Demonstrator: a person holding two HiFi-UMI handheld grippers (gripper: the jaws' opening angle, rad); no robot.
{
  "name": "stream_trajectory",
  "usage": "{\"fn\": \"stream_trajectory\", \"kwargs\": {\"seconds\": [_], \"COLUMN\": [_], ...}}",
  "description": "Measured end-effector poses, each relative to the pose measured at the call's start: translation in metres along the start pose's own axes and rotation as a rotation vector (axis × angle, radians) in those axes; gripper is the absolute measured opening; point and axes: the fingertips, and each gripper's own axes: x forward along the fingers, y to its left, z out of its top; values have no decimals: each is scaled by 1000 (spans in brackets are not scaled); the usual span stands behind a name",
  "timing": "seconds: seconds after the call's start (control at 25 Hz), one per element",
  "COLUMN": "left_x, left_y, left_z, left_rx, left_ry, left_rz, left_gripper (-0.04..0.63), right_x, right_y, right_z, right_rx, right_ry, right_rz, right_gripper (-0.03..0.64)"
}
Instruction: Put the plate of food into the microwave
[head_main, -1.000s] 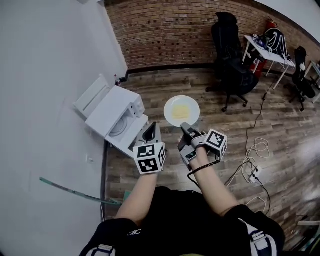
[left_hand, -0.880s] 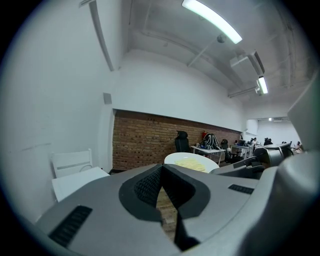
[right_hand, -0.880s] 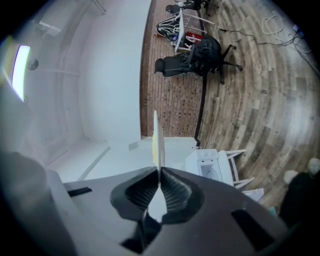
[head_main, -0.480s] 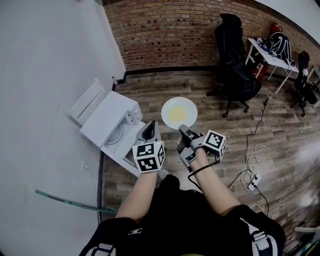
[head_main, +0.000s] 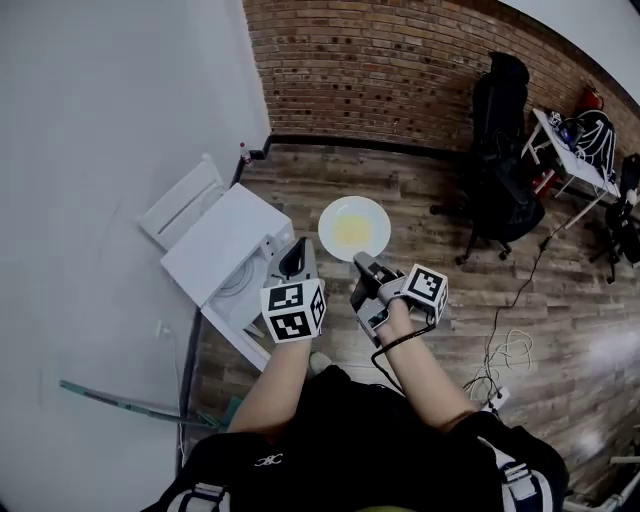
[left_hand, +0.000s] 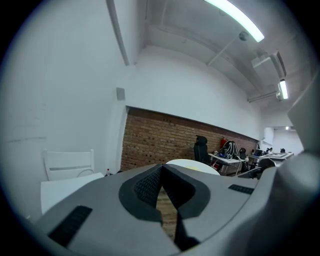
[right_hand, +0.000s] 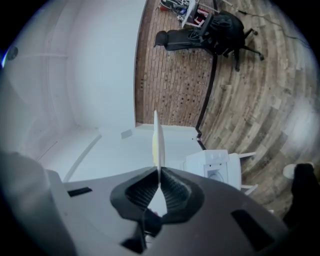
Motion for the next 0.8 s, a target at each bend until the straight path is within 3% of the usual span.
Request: {"fn": "stream_trajectory", "kwargs": {"seconds": [0.4, 0.64, 0.8], "left_x": [47, 26, 2], "left_y": [90, 129, 159], "left_z": [22, 16, 4], "left_rx": [-74, -101, -149], "left_ry": [-28, -34, -42], "left_rz": [173, 331, 490], "left_gripper": [-2, -2, -2], "right_x": [116, 159, 187], "right_y": [7, 3, 0], "right_z": [-2, -35, -63], "right_rx": [-31, -31, -42], "right_ry": [195, 375, 538], "right_rz": [4, -1, 4], "right_gripper": [25, 25, 25]}}
